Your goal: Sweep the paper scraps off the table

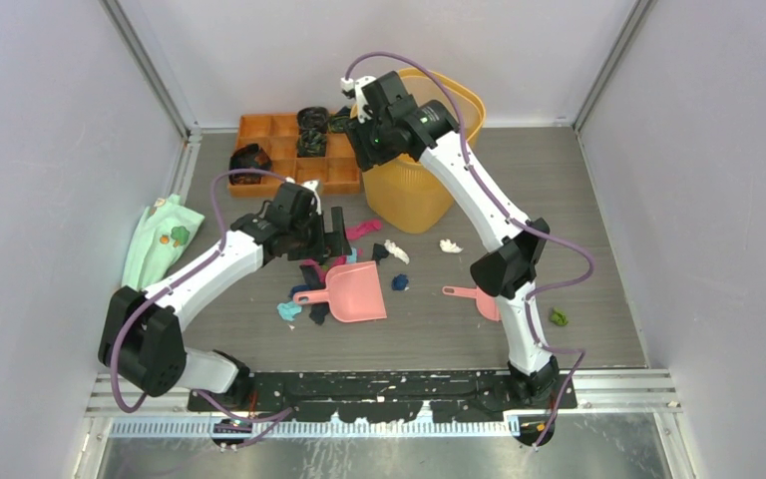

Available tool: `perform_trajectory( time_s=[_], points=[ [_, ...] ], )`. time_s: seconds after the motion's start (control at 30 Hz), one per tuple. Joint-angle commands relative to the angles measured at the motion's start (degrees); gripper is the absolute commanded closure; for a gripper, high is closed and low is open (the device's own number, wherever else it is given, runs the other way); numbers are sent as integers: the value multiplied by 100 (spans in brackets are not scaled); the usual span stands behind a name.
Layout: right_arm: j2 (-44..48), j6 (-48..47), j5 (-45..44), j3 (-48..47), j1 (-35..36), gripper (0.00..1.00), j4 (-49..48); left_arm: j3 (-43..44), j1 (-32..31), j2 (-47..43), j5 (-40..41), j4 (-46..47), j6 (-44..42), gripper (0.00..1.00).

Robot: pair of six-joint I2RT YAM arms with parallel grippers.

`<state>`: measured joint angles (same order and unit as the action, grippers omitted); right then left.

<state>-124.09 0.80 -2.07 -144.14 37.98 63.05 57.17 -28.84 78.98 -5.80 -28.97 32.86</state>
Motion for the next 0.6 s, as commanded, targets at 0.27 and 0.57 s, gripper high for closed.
perform_trajectory(
  time_s=[0.27,0.57],
  points=[
    [377,-24,335,-144,90,39,254,-9,19,-98,-101,234,75,8],
    [689,55,326,-185,91,36,204,28,19,-93,-100,215,98,8]
  ],
)
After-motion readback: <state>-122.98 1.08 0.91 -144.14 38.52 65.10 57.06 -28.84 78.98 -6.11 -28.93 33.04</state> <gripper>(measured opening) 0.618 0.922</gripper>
